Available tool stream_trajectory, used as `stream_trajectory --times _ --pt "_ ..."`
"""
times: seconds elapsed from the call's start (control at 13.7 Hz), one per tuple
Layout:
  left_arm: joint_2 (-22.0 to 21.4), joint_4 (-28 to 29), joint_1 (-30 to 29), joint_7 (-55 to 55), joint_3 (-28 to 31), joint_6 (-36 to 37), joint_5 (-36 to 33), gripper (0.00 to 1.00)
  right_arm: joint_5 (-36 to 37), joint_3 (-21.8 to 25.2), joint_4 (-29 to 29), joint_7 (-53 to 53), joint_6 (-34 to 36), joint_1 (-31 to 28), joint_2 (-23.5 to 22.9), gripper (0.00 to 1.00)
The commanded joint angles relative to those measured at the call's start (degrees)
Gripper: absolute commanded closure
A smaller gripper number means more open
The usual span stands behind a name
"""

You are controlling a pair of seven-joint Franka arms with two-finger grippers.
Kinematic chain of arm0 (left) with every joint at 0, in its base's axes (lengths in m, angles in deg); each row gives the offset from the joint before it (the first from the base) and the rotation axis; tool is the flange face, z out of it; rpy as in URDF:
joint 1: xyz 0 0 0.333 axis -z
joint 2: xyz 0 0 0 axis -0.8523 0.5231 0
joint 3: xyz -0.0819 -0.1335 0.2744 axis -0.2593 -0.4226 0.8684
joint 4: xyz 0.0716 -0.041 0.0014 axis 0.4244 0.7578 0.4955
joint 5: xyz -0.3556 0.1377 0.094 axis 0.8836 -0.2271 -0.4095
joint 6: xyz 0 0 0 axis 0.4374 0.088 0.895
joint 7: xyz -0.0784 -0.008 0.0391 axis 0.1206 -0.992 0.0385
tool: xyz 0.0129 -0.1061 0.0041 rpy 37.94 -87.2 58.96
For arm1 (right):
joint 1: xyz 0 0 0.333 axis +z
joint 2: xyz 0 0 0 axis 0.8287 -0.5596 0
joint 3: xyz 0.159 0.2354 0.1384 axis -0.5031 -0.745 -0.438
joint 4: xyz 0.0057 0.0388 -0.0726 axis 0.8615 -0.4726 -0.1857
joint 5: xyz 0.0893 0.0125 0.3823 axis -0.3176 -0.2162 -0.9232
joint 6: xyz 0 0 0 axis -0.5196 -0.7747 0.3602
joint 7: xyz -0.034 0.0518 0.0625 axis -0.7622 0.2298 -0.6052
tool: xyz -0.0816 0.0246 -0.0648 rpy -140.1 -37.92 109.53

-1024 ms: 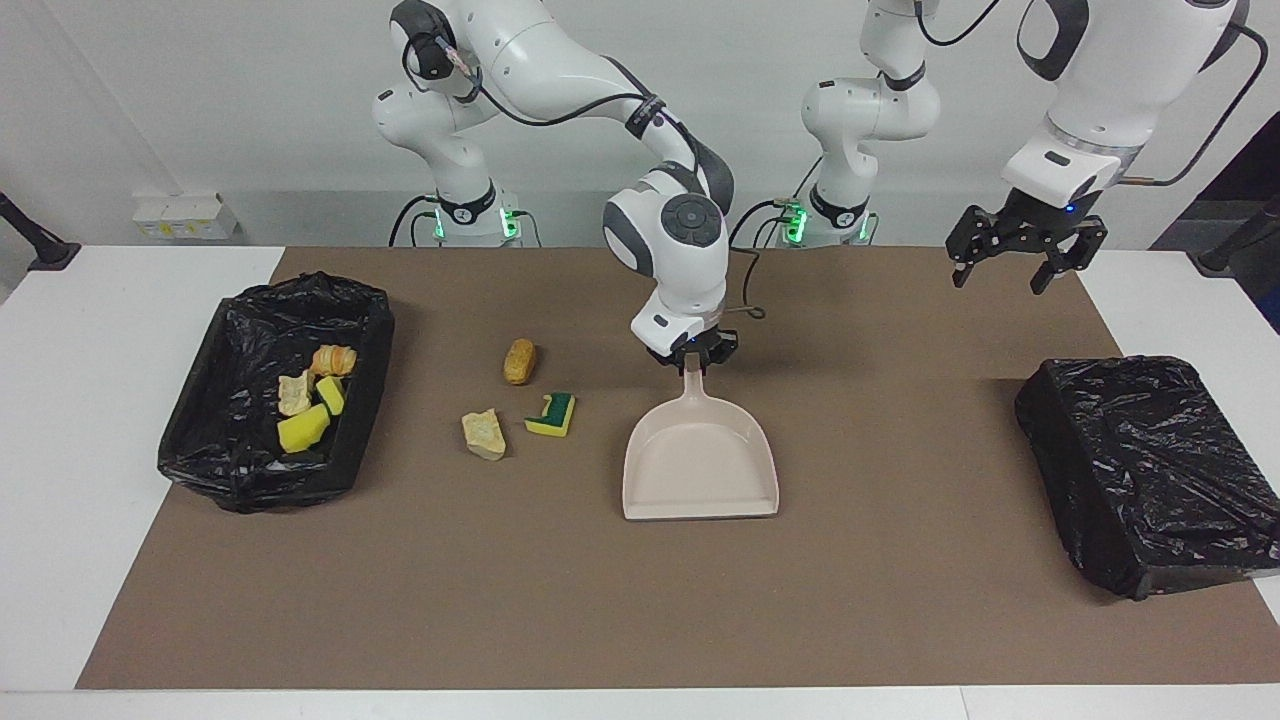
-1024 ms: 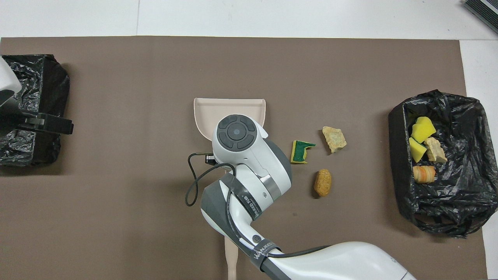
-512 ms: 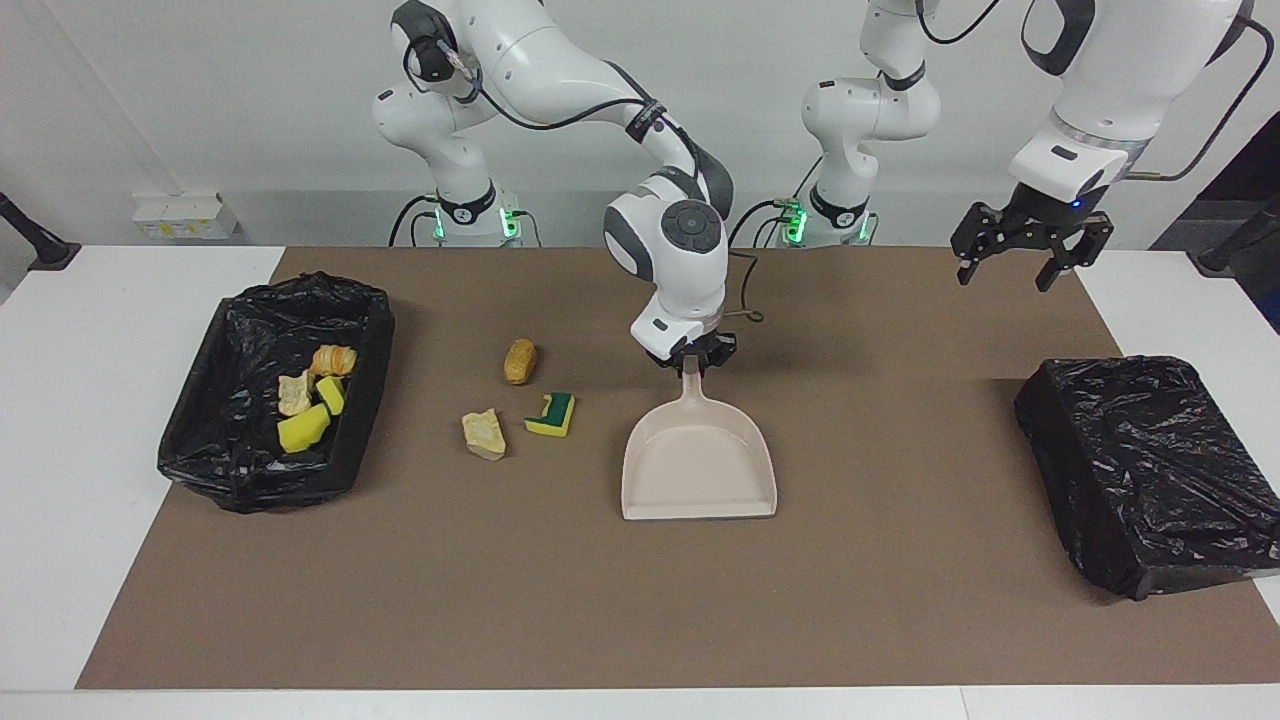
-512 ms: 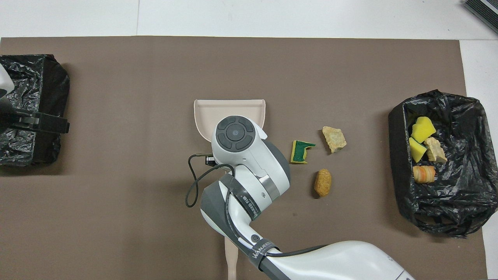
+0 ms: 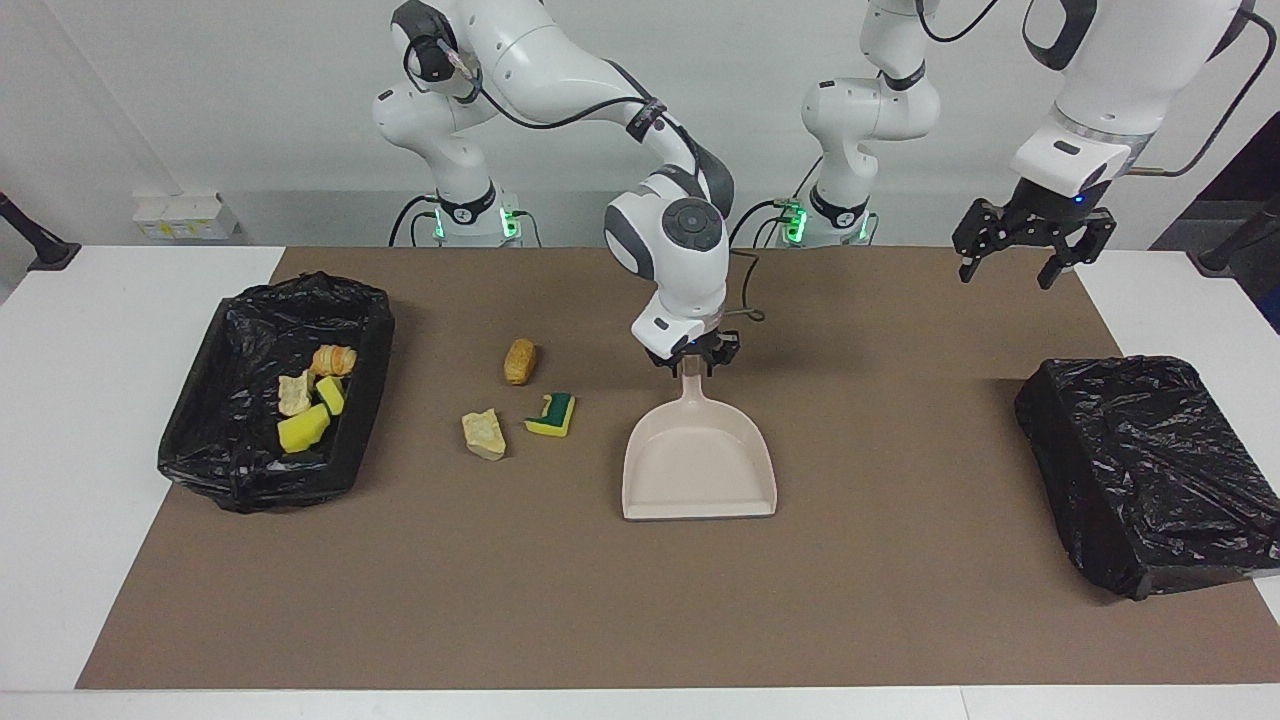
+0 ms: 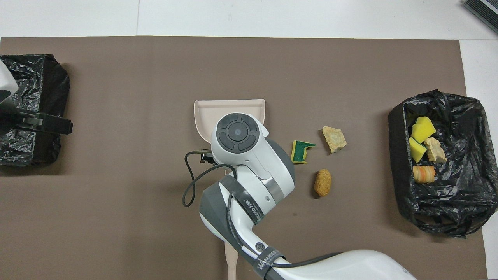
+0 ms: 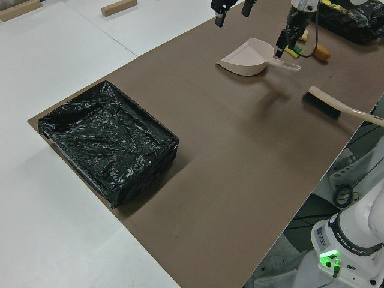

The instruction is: Sweep and dump trash in bin

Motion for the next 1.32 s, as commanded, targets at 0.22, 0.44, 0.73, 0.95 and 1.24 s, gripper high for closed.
stream_trajectory --times 0.22,0.44,0.73,0.95,1.24 --pt "2.6 4.2 8.8 -10.7 0.0 -8.0 0.2 0.00 -3.7 -0.7 -9.6 2.7 9.6 2.4 12.7 0.00" --pt "7.7 4.1 15.1 -15.4 0.0 -12.7 0.2 0.00 -10.2 -0.7 -23.4 2.7 7.0 6.6 21.4 0.00" --pt "16.8 4.4 23.0 -25.3 0.0 -20.4 0.2 0.00 -15.6 -0.7 -34.2 3.7 3.8 13.1 26.3 0.00" --pt "18.5 9.4 25.4 -26.7 0.0 -26.8 0.2 0.00 -16.3 -0.7 -40.4 7.3 -3.8 18.0 26.8 0.00" --pt "19.3 13.9 27.3 -30.6 -0.1 -32.4 0.4 0.00 -18.1 -0.7 -45.4 10.0 -7.8 20.3 27.5 0.00"
